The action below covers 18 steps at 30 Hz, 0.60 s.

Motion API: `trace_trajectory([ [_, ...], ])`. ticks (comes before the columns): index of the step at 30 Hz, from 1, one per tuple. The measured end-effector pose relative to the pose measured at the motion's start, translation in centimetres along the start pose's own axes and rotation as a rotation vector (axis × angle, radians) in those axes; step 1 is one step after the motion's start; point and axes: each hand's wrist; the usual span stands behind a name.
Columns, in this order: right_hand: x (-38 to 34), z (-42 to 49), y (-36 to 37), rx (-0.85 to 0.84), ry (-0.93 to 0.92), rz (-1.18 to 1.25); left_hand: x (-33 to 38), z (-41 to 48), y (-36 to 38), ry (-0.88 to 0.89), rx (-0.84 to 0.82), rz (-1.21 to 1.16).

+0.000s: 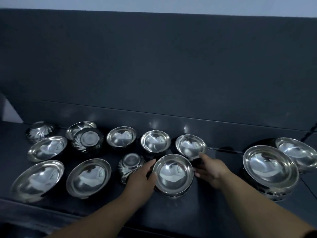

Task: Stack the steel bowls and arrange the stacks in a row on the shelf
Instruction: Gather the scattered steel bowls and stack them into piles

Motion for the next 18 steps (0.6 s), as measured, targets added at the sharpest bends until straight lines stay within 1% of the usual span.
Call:
trace_trajectory([
  [2, -0.1, 0.5, 0.2, 0.006, -0.003, 0.047, 0.1, -0.1, 0.0, 0.008, 0.007, -0.004],
  [4, -0.3, 0.5, 0.3, 0.022, -0.022, 0.057, 0.4, -0.1, 0.1, 0.046, 0.023, 0.043],
  [8, -1.0, -0.3, 0.1, 0.041, -0.119, 0.098, 1.1, 0.2, -1.5, 0.241, 0.170, 0.333],
  [10, -1.9, -1.3, 0.1, 0.061, -0.204, 0.108, 1.1, 0.9, -2.7, 0.286, 0.223, 0.504],
  [11, -2.4, -2.1, 0.1, 0.078, -0.255, 0.096, 1.0, 1.4, -3.3, 0.265, 0.209, 0.594],
  [14, -3.9, -4.9, 0.5, 0.088, -0.378, 0.001, 0.5, 2.5, -4.5, 0.116, 0.058, 0.814],
  [16, -4.4, -6.8, 0.9, 0.059, -0.405, -0.099, 0.2, 2.7, -4.8, 0.045, -0.034, 0.874],
  [18, -4.3, -8.3, 1.3, 0.038, -0.410, -0.215, 0.1, 2.8, -4.9, 0.021, -0.080, 0.885],
])
Point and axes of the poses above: each hand's wrist, its own z-axis towards the middle knuckle, its own y-axis out of the palm, x = y × z, and after that the axes turned 5 degrees about z, right-handed
